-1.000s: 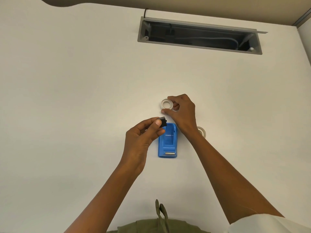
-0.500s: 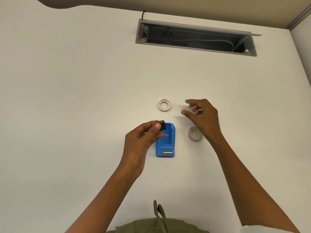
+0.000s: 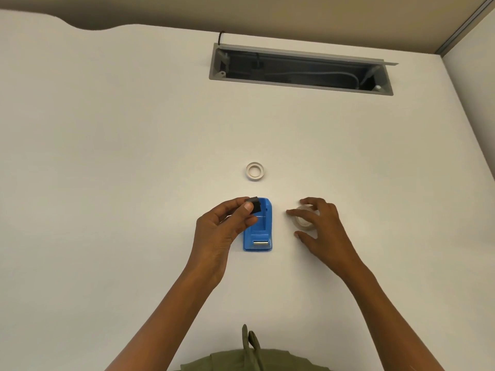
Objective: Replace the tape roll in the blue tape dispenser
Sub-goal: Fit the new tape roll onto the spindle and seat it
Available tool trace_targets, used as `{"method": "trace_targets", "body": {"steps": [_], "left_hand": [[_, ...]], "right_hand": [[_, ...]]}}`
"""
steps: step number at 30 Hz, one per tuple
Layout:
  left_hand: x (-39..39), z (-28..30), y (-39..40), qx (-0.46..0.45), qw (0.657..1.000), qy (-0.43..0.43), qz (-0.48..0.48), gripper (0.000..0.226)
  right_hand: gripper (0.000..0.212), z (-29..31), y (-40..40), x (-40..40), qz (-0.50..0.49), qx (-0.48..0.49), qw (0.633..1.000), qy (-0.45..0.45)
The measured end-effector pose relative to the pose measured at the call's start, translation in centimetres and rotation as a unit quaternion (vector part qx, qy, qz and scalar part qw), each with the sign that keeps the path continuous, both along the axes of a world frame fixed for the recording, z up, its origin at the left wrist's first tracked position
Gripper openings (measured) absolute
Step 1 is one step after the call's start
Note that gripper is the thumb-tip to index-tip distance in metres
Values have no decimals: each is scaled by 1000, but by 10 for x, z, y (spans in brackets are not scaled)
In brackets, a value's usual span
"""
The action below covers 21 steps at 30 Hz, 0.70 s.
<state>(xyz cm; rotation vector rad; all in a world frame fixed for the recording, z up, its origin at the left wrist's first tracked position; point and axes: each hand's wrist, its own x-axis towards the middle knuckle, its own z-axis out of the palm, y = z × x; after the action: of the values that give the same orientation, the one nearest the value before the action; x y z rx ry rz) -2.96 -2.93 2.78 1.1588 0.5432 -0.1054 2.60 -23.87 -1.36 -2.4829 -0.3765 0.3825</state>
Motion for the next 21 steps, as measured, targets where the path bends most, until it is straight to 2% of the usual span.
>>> {"method": "trace_targets", "body": {"steps": [5,8,11,16,21], "left_hand": [[-2,3,-1,7,1000,-3,-10,35],[-3,5,-2,13,1000,-9,-17,33],[-4,9,-5,19,999,-18,-41,28],[-4,16,-9,34,996,-27,-72,25],[-5,19,-10,57,994,-27,-87,31]], "right_hand": [[45,21,1,-1,-86,157,983,27],[45,38,4,-3,-125,270,949,101],[50,51,8,-5,-120,344,917,163],[48,64,22,-11,-81,358,912,183],[45,72,34,-14,-93,364,905,198]]}}
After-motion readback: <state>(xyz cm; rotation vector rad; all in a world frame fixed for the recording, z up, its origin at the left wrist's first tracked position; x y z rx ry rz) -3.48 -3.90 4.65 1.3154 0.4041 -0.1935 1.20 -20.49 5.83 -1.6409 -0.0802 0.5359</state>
